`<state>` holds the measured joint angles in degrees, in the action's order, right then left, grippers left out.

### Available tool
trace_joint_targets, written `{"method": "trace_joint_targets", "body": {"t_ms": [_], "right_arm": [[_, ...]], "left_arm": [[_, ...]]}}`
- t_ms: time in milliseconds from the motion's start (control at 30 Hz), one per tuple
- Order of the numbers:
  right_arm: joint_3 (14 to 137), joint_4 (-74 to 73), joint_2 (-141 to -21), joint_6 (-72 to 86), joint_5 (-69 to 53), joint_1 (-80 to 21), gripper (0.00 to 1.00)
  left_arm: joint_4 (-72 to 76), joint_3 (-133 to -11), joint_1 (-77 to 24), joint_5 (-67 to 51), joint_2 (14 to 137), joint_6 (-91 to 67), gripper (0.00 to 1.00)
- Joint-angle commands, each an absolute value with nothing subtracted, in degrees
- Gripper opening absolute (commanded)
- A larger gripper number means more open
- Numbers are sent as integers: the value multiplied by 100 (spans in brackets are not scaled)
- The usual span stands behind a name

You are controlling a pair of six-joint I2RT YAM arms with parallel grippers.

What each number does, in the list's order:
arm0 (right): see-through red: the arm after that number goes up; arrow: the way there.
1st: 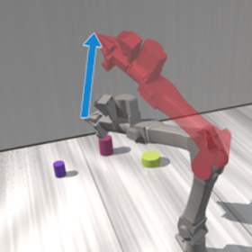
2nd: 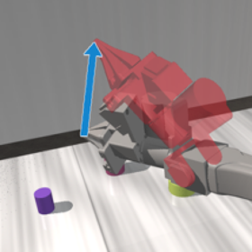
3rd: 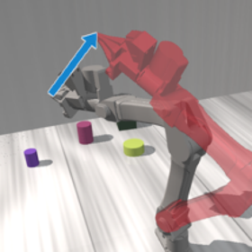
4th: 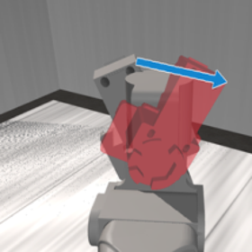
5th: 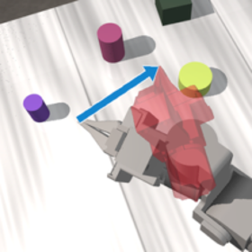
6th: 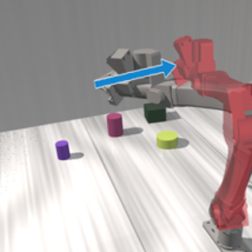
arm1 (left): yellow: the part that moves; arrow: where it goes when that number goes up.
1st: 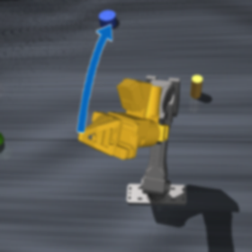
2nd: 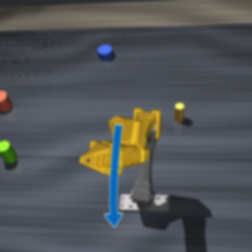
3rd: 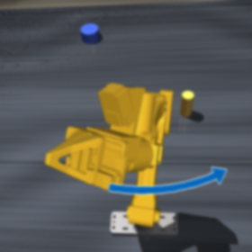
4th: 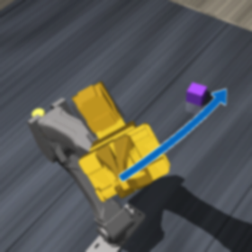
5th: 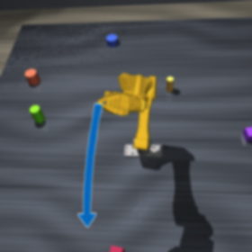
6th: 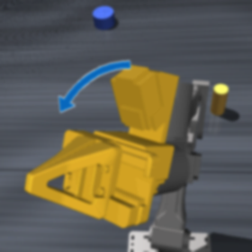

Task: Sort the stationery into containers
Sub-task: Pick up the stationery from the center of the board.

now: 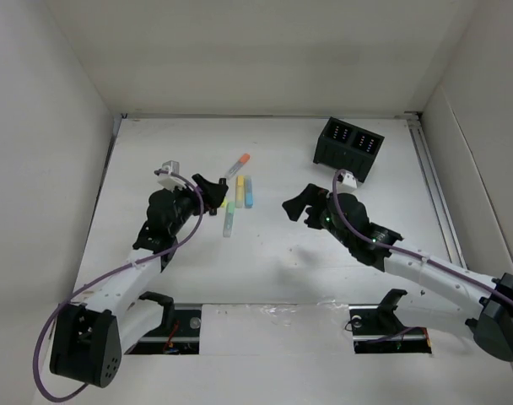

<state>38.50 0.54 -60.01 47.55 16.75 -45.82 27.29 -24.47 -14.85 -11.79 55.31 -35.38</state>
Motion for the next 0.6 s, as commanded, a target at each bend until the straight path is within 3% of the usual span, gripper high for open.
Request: {"method": "trace_joint_targets", "body": {"t_ms": [0, 100, 200, 233, 267, 300, 333, 367, 467, 533, 567], "right_arm": [[3876, 396, -6003, 4685, 1767, -4614, 94], [3823, 396, -6003, 4685, 1767, -4614, 94], [3823, 396, -6003, 4632, 1697, -4614, 75], [3823, 396, -6003, 4632, 1618, -4614, 65], [3823, 396, -6003, 4580, 1617, -4614, 40], [3823, 396, -6003, 4579, 1617, -4614, 31], [3823, 396, -6003, 4579, 1617, -4614, 22], [3823, 396, -6073, 4579, 1617, -4614, 4], [3876, 396, -6073, 4579, 1556, -4614, 0], [3876, 396, -6073, 4579, 1617, -4614, 0], [3824, 396, -6004, 4579, 1617, -4614, 0]], "left_arm": [[3094, -2751, -1459, -1205, 5555, -3489, 94], [2900, -2856, -1459, -1037, 5607, -3367, 92], [2769, -2856, -1459, -792, 5669, -3235, 79], [2769, -2856, -1511, -687, 5669, -3234, 73], [2769, -2856, -1573, -564, 5669, -3173, 65], [2769, -2856, -1739, -258, 5730, -3173, 58], [2699, -2917, -1740, -159, 5783, -3095, 43], [2698, -2970, -1740, -158, 5853, -3094, 36], [2479, -3225, -1740, 157, 6195, -3032, 19], [2207, -3427, -1740, 394, 6547, -2848, 19], [2049, -3802, -1740, 517, 6826, -2708, 24]]}}
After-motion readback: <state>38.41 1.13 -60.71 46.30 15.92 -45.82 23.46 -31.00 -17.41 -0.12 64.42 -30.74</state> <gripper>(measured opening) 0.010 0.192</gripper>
